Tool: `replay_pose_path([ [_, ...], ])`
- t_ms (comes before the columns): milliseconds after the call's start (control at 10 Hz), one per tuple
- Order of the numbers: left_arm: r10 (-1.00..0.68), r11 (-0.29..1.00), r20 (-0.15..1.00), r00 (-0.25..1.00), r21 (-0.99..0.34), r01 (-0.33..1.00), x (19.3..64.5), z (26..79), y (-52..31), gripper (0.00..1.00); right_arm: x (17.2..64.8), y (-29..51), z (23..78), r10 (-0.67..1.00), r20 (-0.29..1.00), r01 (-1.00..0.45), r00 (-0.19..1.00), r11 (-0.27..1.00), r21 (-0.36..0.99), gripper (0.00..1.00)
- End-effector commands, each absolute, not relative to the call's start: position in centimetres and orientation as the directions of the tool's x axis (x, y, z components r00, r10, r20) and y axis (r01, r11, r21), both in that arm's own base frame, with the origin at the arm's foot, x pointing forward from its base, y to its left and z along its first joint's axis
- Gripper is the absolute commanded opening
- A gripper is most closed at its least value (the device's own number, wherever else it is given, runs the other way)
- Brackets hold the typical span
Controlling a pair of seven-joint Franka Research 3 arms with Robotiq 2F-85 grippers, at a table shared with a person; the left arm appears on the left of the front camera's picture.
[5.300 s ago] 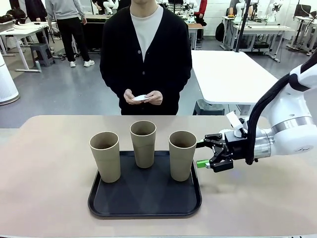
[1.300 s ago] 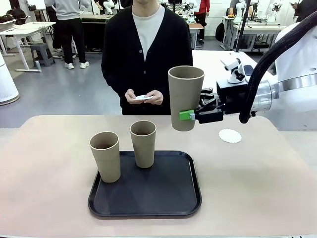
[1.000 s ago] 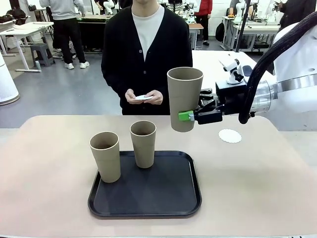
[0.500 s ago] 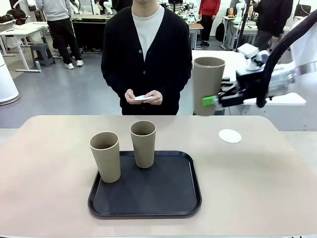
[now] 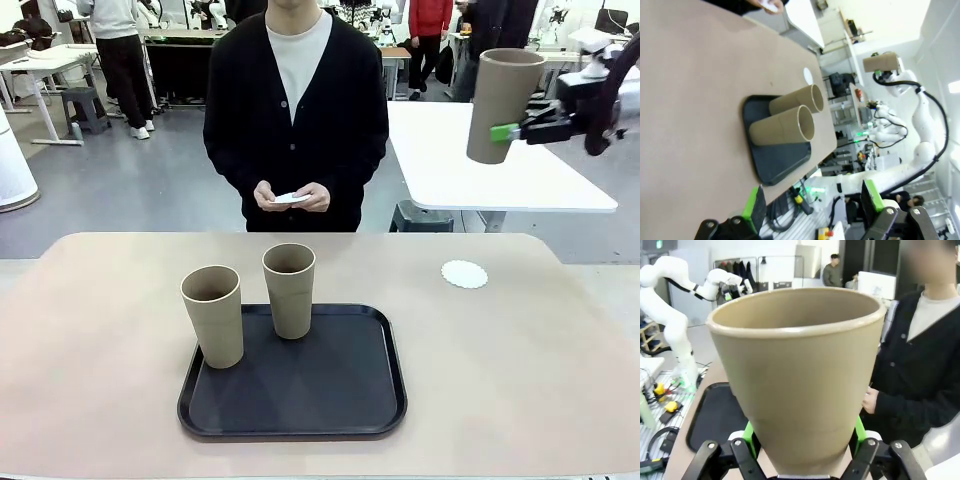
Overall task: Place coasters on the table and set cups on them.
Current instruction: Pick up one Reusable plastic cup and place it on a coaster set by the human.
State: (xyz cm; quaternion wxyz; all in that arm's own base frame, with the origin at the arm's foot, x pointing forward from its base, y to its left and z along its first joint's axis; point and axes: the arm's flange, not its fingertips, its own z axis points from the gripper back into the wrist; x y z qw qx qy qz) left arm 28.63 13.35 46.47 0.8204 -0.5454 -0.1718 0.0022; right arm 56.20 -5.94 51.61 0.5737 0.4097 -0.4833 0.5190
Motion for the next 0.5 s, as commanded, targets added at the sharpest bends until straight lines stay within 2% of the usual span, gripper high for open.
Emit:
replay_pose_path([
  [0,0.193,0.399,0.288,0.938,-0.897,0.193,28.5,46.6,13.5,1.0,56.7,-8.7,51.8,0.208,0.977,-0.987,0.051,0.157,0.018,0.81],
  [400,0.193,0.399,0.288,0.938,-0.897,0.193,28.5,46.6,13.5,1.0,55.9,-10.2,50.4,0.249,0.965,-0.984,0.087,0.173,0.044,0.81],
])
